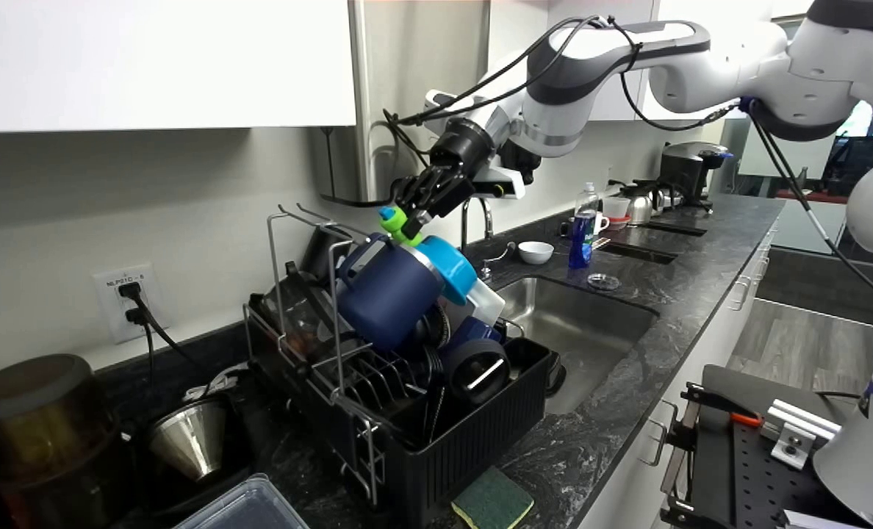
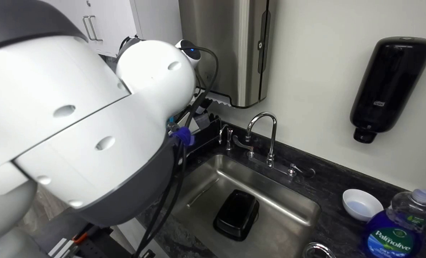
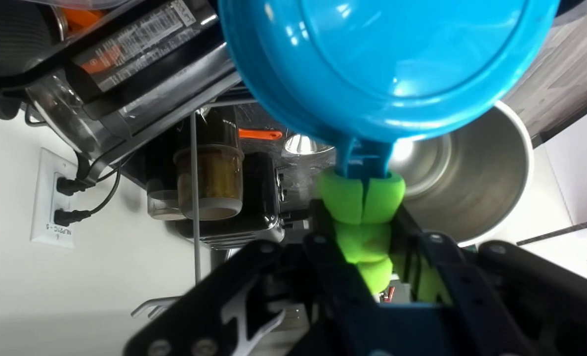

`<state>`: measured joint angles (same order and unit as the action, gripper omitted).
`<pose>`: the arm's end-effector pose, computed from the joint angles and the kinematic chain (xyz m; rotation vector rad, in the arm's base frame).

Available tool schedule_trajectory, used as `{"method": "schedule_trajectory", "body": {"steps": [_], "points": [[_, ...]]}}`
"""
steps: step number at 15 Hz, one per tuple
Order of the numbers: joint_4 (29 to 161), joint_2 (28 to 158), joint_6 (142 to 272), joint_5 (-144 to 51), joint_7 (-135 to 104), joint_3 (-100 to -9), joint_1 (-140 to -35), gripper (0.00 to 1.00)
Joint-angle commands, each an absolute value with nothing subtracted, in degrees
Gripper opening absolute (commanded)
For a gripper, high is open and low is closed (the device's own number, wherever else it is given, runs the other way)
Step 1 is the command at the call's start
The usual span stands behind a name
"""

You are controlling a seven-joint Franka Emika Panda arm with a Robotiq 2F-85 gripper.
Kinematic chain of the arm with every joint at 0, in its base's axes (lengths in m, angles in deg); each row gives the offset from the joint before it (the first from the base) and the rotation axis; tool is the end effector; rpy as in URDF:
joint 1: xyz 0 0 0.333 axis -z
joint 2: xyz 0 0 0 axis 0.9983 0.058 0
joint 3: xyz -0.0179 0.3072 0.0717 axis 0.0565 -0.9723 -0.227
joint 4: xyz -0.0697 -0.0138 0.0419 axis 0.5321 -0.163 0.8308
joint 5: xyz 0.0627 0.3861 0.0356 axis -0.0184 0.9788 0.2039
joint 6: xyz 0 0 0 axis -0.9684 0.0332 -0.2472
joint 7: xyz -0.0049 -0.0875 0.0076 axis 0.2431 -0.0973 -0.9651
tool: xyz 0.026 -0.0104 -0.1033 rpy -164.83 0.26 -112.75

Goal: Put the plastic pan in the drying rack

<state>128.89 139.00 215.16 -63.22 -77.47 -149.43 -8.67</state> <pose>0.5556 0.0538 0.3776 -1.9068 -1.4390 -0.8615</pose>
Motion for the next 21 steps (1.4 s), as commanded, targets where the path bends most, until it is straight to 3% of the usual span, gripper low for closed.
{"method": "schedule_trajectory", "body": {"steps": [1,21], "points": [[128.5,139.5,214.2,-60.0,-81.8,-148.9,-8.4,0.08],[125.7,139.0,211.9,-52.6,-89.9,-144.7,-11.0,0.08]]}}
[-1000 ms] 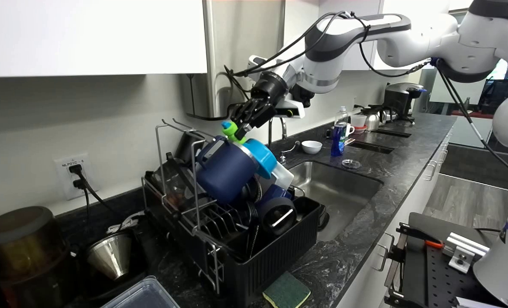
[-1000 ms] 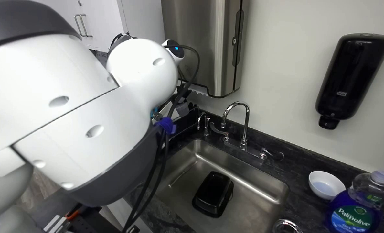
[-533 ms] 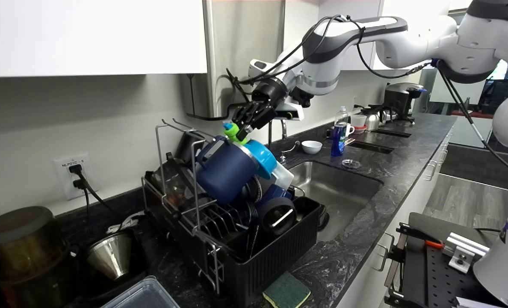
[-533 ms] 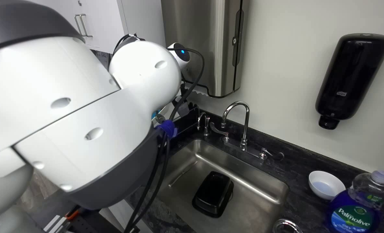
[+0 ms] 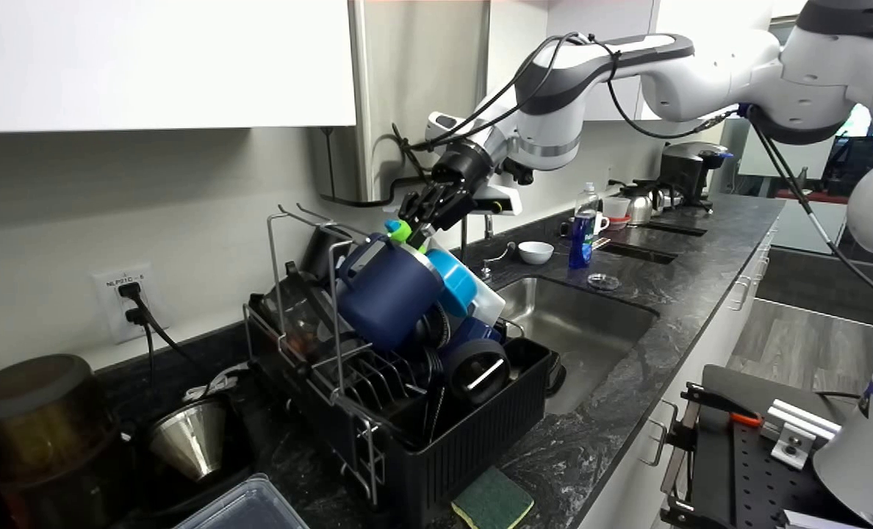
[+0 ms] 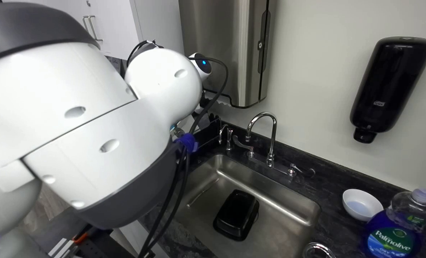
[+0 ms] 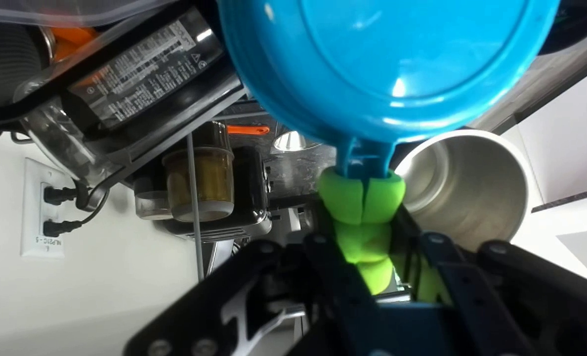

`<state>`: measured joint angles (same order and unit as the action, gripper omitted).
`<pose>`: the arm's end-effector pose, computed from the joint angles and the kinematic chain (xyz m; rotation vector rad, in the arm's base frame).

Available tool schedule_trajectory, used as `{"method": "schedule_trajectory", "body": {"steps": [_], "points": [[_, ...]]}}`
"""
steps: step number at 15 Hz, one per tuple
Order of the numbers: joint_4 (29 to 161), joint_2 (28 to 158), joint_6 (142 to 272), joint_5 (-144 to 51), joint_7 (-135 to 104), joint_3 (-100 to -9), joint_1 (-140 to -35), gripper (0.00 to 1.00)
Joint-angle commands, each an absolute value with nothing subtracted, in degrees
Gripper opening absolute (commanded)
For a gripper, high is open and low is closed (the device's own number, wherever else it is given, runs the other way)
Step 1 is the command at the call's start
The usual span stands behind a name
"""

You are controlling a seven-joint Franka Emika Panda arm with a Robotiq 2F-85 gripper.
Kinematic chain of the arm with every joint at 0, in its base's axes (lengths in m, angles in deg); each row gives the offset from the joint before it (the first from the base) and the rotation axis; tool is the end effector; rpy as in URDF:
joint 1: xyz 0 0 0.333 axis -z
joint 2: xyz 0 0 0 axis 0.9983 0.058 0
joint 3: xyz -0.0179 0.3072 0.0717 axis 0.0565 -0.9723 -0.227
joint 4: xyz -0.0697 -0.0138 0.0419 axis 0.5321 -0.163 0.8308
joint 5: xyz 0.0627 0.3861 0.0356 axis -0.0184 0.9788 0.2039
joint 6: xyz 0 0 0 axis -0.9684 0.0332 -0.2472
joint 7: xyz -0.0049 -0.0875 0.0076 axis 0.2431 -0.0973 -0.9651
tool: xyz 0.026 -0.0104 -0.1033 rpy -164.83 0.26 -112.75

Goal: Put the plastic pan in the drying rack

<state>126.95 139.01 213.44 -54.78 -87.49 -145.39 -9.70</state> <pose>0.5662 0.0352 0.3475 -1.8313 -1.4160 -0.8538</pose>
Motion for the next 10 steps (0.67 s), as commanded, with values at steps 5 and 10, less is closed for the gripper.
{"method": "schedule_trajectory", "body": {"steps": [5,10], "points": [[125.4,139.3,211.8,-52.1,-90.3,-144.0,-12.5,0.08],[124.2,139.6,211.3,-51.0,-91.6,-143.1,-12.0,0.08]]}}
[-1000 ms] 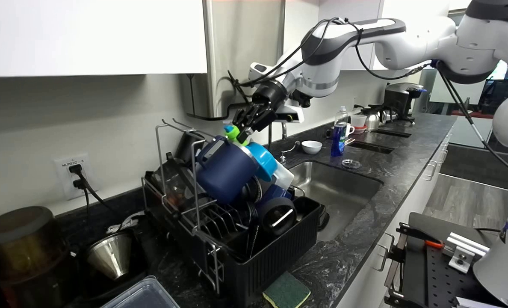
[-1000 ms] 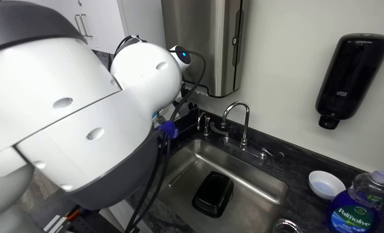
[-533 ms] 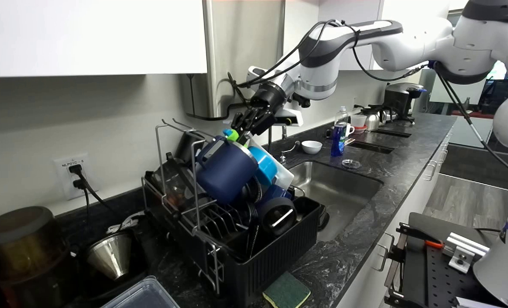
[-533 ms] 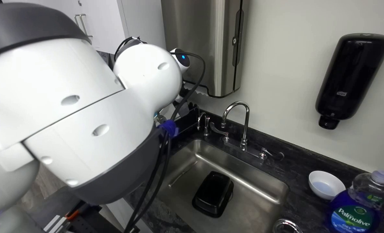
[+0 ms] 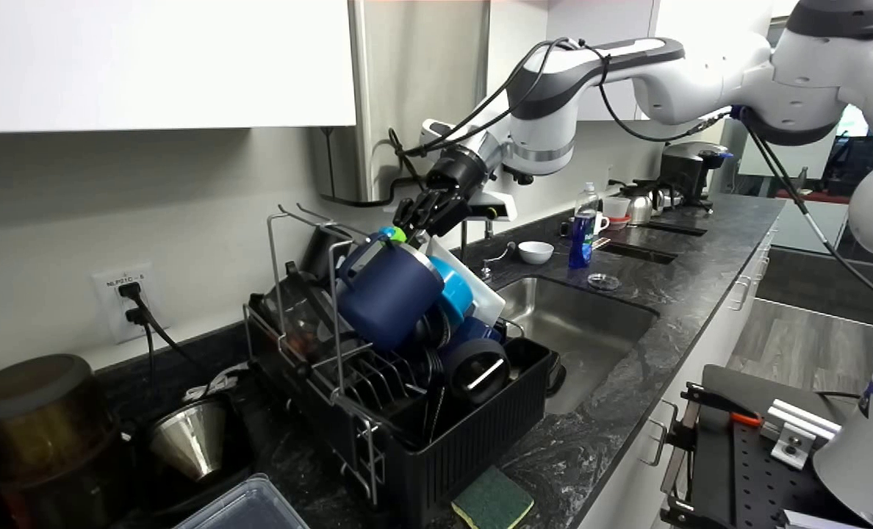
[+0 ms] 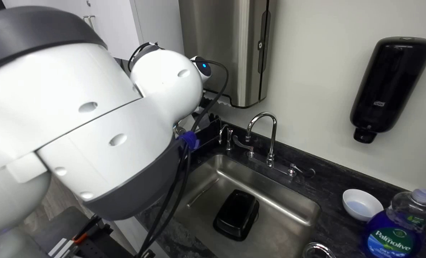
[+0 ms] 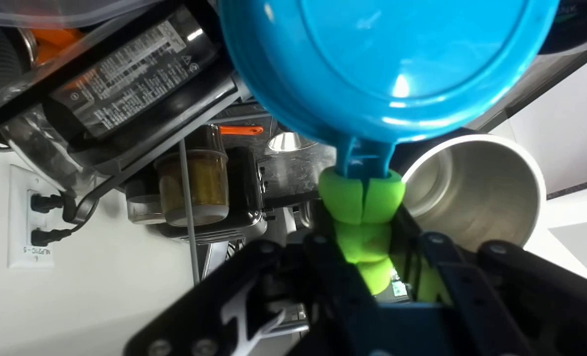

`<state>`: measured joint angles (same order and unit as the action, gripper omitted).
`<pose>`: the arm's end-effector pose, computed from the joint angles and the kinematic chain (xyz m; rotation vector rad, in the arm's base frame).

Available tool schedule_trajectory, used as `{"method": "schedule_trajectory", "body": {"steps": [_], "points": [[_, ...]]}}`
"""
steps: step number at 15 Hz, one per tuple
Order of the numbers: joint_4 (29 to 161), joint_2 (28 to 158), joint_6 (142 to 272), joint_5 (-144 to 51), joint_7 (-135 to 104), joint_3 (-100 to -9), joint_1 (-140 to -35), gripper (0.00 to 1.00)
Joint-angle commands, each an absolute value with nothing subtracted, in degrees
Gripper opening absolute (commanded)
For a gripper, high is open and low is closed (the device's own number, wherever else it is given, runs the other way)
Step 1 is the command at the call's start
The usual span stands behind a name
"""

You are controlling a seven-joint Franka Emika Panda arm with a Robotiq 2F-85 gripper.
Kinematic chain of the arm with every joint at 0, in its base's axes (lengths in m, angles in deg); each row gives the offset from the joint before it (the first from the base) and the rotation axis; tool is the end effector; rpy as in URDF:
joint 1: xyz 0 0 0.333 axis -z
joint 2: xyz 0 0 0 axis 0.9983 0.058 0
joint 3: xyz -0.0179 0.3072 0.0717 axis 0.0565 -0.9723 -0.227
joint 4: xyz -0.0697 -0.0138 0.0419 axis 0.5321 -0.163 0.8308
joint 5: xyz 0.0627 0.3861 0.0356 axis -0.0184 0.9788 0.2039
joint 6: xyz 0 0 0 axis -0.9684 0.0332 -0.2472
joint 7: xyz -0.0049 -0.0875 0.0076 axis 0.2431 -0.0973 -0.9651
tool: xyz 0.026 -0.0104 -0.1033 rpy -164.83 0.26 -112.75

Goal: Put the plastic pan in the drying rack

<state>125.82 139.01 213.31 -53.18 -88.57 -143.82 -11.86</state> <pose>0.5716 0.0424 0.3379 -1.8159 -1.4055 -0.8362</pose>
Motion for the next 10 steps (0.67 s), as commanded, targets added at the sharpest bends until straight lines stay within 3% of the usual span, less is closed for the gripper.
{"method": "schedule_trajectory", "body": {"steps": [1,10], "points": [[123.9,139.6,211.3,-50.7,-92.0,-142.8,-11.8,0.08],[121.7,139.6,207.4,-45.6,-96.3,-141.7,-11.8,0.08]]}}
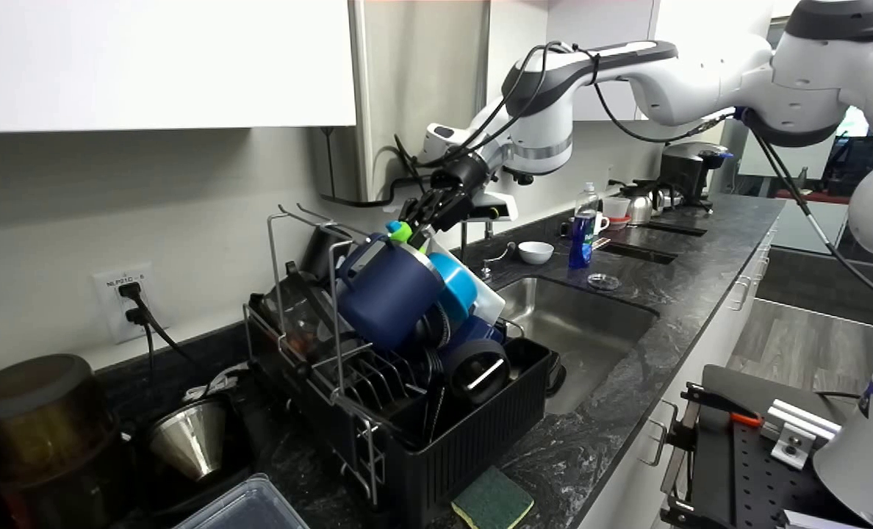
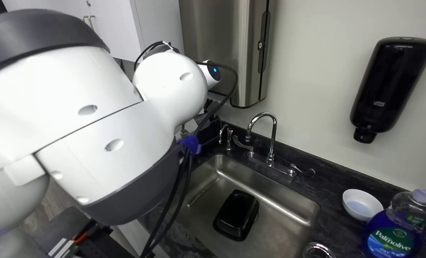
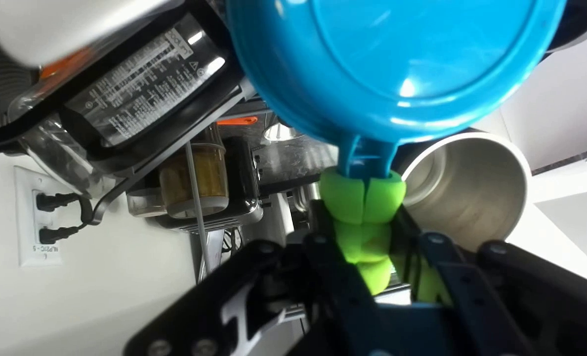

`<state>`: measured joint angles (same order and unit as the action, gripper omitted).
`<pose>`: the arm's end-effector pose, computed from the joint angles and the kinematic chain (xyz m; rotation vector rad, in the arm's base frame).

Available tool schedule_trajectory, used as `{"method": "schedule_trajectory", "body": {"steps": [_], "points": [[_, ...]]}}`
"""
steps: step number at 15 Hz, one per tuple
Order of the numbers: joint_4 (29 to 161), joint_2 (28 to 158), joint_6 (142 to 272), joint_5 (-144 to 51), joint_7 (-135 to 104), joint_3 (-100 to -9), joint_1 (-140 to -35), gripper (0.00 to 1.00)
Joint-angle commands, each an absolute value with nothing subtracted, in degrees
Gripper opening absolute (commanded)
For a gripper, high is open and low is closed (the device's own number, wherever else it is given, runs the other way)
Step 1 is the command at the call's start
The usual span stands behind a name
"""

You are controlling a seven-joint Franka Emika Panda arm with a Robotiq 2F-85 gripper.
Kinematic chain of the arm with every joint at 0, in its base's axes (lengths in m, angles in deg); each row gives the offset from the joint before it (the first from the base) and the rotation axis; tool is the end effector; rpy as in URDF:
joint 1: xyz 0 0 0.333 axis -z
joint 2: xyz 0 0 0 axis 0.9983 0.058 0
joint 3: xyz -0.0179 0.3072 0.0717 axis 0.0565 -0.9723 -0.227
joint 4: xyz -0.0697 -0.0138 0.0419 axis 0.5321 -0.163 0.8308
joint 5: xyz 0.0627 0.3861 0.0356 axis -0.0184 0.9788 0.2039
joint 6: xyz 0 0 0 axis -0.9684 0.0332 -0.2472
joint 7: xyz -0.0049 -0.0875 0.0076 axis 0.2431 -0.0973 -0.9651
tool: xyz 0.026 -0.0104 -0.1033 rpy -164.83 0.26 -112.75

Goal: Put the plastic pan in the drying rack

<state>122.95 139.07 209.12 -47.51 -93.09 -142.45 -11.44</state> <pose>0.5806 0.0189 0.3322 -1.7738 -1.3574 -0.8276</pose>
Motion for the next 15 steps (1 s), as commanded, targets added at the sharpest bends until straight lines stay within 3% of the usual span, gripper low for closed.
{"method": "schedule_trajectory", "body": {"steps": [1,15], "points": [[121.7,139.6,207.2,-45.3,-96.7,-141.6,-11.8,0.08],[116.4,140.9,196.9,-36.0,-103.4,-138.4,-13.1,0.08]]}}
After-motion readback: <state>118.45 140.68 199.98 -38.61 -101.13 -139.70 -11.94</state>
